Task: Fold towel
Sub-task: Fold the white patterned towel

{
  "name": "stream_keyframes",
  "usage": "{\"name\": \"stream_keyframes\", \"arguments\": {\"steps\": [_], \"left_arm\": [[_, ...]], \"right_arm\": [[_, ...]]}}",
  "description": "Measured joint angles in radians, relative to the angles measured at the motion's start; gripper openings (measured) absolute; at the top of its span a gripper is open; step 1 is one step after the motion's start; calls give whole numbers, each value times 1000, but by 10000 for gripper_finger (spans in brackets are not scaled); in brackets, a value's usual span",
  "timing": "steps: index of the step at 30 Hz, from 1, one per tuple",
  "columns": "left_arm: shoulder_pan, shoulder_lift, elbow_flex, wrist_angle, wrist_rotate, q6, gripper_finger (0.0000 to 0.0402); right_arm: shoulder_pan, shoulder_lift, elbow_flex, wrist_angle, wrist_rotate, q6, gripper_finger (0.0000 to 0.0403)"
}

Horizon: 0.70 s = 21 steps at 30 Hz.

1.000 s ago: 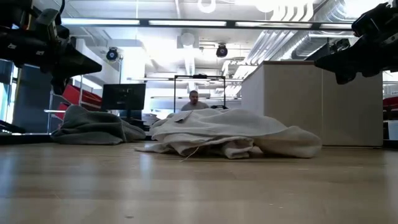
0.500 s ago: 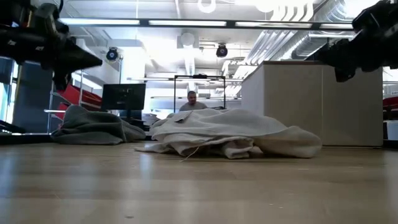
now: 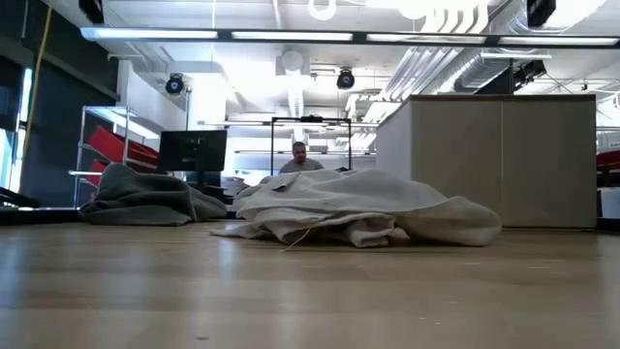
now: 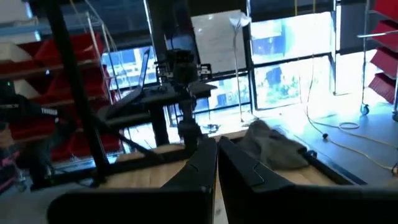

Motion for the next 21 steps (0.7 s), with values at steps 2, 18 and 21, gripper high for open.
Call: {"name": "stream_keyframes", "arguments": {"steps": [2,18,21], "left_arm": [[0,57,99,-56,-17,39,0],[0,415,702,-342,-69,85,0],[0,411,703,-313,-35,24,0]], "right_arm": [[0,66,113,-68,5,2,0],[0,464,706,-162,19,-117,0],[0,490,736,-164,19,-117,0]]}}
